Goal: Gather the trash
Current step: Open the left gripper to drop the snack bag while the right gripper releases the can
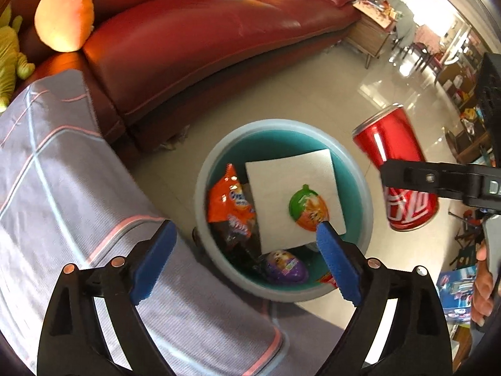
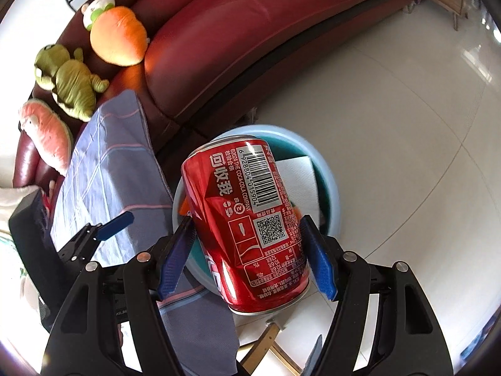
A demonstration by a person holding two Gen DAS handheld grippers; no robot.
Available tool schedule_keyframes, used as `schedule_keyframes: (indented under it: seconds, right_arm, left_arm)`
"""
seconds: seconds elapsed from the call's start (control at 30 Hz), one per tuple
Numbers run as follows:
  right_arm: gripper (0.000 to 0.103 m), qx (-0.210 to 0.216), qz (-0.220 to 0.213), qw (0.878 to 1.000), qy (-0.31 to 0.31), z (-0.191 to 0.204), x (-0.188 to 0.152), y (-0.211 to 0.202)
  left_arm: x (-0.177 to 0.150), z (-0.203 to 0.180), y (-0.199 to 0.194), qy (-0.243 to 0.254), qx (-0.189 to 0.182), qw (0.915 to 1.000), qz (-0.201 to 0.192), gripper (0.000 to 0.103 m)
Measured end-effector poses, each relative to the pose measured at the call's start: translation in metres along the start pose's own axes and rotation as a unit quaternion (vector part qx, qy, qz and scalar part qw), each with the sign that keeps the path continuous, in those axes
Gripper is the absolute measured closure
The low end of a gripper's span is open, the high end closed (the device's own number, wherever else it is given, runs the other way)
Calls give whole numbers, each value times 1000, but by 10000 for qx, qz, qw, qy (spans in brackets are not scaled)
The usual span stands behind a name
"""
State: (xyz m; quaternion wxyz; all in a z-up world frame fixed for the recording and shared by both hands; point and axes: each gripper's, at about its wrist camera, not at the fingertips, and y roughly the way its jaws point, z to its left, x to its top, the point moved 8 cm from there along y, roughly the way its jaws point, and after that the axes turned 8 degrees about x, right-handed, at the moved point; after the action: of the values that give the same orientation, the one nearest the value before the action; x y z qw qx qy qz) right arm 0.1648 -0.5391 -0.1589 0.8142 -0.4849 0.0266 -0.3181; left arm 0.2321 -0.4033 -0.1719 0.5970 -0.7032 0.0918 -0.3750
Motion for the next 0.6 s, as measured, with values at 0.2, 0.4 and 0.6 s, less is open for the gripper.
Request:
schedule_keyframes:
  seconds: [0.2, 0.4, 0.6]
  right_arm:
    - [37, 46, 196, 9997, -147, 19, 0, 19]
    - [37, -9, 360, 9989, -288, 30, -5, 33]
    - [29, 4, 459, 9985, -300, 36, -9, 39]
  left_arm:
    - [-11, 17, -7, -246, 83, 9996, -59, 7]
    - [-19, 30, -7, -458, 130, 9989, 2, 6]
    - [-24, 36, -9, -533, 135, 9985, 6, 6]
